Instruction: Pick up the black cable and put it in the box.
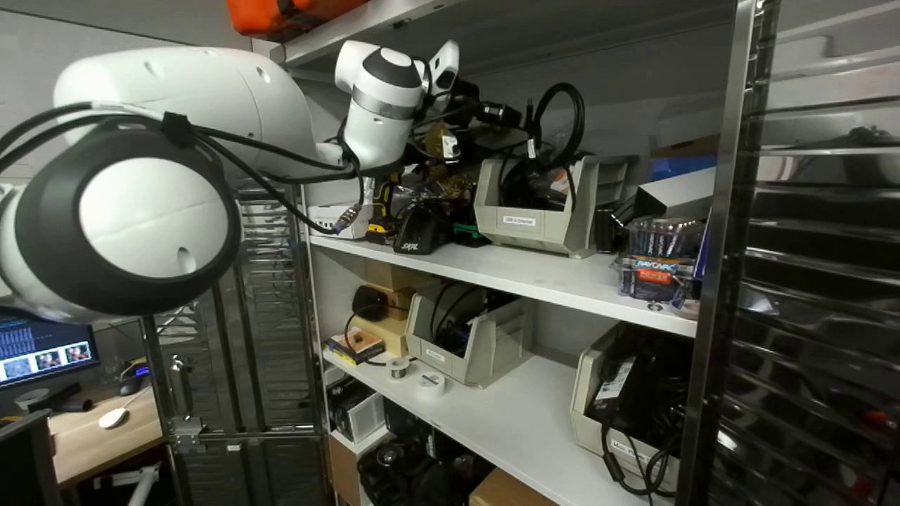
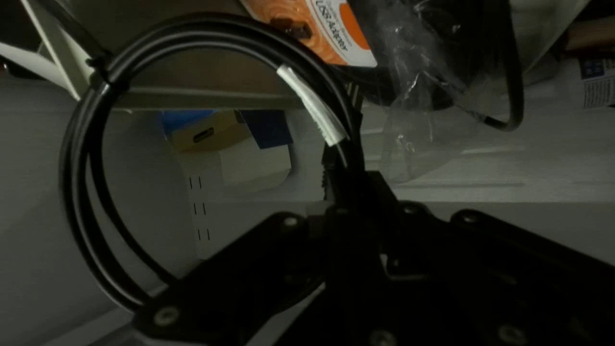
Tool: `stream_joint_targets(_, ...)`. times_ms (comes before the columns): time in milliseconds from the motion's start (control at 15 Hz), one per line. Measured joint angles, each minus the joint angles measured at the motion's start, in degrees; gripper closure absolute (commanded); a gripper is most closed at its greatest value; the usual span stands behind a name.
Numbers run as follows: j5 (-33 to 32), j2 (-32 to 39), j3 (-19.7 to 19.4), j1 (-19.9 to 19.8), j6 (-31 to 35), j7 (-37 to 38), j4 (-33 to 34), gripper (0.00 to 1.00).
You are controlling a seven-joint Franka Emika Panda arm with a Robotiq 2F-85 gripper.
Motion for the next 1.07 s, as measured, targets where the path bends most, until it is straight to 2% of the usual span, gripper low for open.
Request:
stream_joint_targets(200, 5.2, 0.0, 2.0, -0.5, -0.4, -0.2, -0.4, 0.89)
stream_joint_targets(267, 7.3, 0.0, 2.9, -0.7, -0.7, -0.6, -0.4, 0.63)
stream_joint_targets(333, 9.4, 0.0, 3.5, -0.9, -1.0, -1.2, -0.4, 0.61)
stream_joint_targets(400, 11.2, -0.1, 4.0, -0.9, -1.6, -2.0, -0.4, 0.55)
stream_joint_targets(600, 14.9, -0.6, 4.0, -0.8, -2.0, -3.1, -0.3, 0.32)
stream_joint_targets(867, 15.8, -2.2, 3.1, 0.1, -2.5, -3.5, -0.2, 0.02)
stream_joint_targets(1067, 16.8, -2.3, 3.4, 0.8, -2.7, -4.4, -0.2, 0.0)
